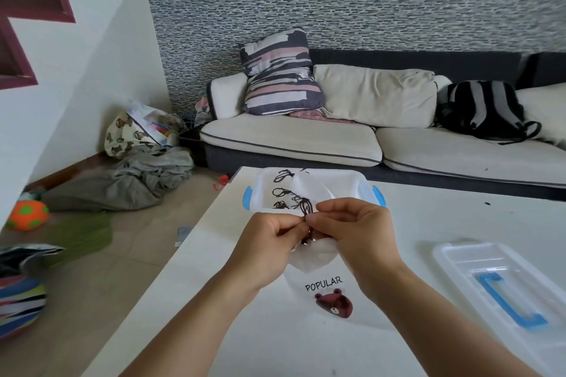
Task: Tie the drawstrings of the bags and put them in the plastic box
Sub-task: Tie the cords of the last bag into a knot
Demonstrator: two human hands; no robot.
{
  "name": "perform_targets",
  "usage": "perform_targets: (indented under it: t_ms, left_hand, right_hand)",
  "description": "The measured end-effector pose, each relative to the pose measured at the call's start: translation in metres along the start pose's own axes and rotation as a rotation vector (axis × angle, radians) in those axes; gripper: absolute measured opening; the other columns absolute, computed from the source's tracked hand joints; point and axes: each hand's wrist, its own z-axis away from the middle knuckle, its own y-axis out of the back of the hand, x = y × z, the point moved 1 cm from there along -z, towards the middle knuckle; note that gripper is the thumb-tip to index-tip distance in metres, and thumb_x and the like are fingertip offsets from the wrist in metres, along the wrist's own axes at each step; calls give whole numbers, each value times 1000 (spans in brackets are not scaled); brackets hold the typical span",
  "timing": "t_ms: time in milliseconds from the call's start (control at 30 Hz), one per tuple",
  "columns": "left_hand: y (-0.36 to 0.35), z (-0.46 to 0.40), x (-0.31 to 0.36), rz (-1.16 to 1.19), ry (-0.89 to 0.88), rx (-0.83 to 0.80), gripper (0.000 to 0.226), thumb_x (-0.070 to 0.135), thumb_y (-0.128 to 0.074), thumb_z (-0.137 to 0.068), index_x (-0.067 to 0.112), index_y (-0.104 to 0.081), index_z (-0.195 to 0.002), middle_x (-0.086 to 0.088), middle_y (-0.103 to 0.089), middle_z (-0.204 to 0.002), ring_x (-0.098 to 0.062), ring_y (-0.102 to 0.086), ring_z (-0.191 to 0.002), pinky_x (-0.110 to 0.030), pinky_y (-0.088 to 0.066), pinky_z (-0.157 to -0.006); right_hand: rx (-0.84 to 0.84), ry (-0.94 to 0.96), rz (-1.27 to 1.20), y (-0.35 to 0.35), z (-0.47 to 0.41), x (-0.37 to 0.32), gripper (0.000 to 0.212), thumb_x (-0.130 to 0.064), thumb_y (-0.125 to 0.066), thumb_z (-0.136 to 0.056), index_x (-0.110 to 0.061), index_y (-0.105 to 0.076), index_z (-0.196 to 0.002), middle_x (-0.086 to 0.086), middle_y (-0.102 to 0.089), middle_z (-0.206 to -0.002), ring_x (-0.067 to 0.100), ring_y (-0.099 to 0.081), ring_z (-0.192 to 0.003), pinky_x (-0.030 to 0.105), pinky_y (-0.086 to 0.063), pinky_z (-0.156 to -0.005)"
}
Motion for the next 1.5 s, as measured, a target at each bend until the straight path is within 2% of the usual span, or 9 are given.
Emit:
perform_targets:
  t_ms: [333, 467, 600, 733, 900, 1033, 1233, 1367, 1500]
  left_hand:
    - [1, -3, -5, -119, -77, 7, 29, 11, -56, -100, 17, -73, -77, 11, -64, -66, -5, -51, -63, -17, -40, -64]
    - [-2, -2, -1, -190, -89, 24, 36, 9, -57, -99, 23, -68, -68, 20, -56, -52, 3, -47, -51, -10, -33, -55]
    - [-2, 0, 1, -110, -7, 10, 31, 8, -56, -100, 12, -73, -74, 18, -53, -49, 3, -43, -48, -10, -32, -53]
    - [-3, 4, 2, -12, 40, -33, 29, 11, -52, -101, -2, -69, -81, 4, -53, -63, -8, -43, -59, -22, -36, -65]
    - [-5, 7, 1, 140, 72, -72, 29, 19, -58, -100, -4, -70, -86, -5, -56, -68, -12, -49, -65, -21, -41, -66]
    - [-7, 7, 1, 136, 28, 47, 25, 18, -68, -93, 0, -75, -77, -24, -59, -67, -15, -46, -59, -26, -41, -63]
    - [-2, 0, 0, 203, 85, 81, 31, 22, -66, -95, 0, -72, -75, -6, -53, -63, -17, -46, -61, -32, -44, -68]
    - [-3, -2, -1, 239, 115, 58, 32, 24, -63, -98, -3, -72, -84, -8, -57, -72, -16, -47, -63, -27, -44, -67]
    - [-2, -4, 0, 394, 234, 24, 25, 22, -65, -95, 13, -79, -77, 1, -64, -73, -8, -51, -59, -22, -43, -66]
  right_hand:
    - [-15, 101, 65, -1, -1, -2, 17, 10, -76, -80, -5, -74, -89, 9, -77, -78, 22, -76, -73, 19, -57, -65]
    - [63, 126, 94, -3, 2, 0, 19, 3, -83, -76, -9, -74, -88, 6, -77, -76, 20, -76, -69, 22, -58, -64]
    - [76, 135, 136, -4, 2, 2, 19, 0, -86, -73, -10, -74, -84, 4, -77, -73, 17, -76, -70, 24, -59, -69]
    - [35, 95, 154, -3, 2, 1, 18, -4, -86, -74, -12, -75, -85, 2, -77, -75, 14, -75, -73, 22, -56, -70]
    - [-26, 31, 72, 0, 0, -1, 13, -3, -82, -78, -8, -74, -87, 5, -78, -77, 15, -75, -76, 22, -55, -72]
    - [-105, 37, 74, -1, -4, -2, 7, -5, -79, -82, -8, -77, -88, 2, -77, -74, 4, -67, -62, 13, -50, -62]
    - [-264, 94, 112, 7, -8, -8, 17, 1, -68, -90, -8, -77, -101, 6, -79, -92, 10, -72, -80, 16, -53, -71]
    - [-183, 161, 143, 10, -7, -12, 21, 6, -75, -82, -7, -75, -98, 1, -78, -83, 13, -73, -71, 17, -53, -66]
    - [-140, 171, 160, 10, -7, -13, 17, 4, -82, -76, -3, -71, -86, 7, -74, -72, 19, -70, -63, 22, -54, -62]
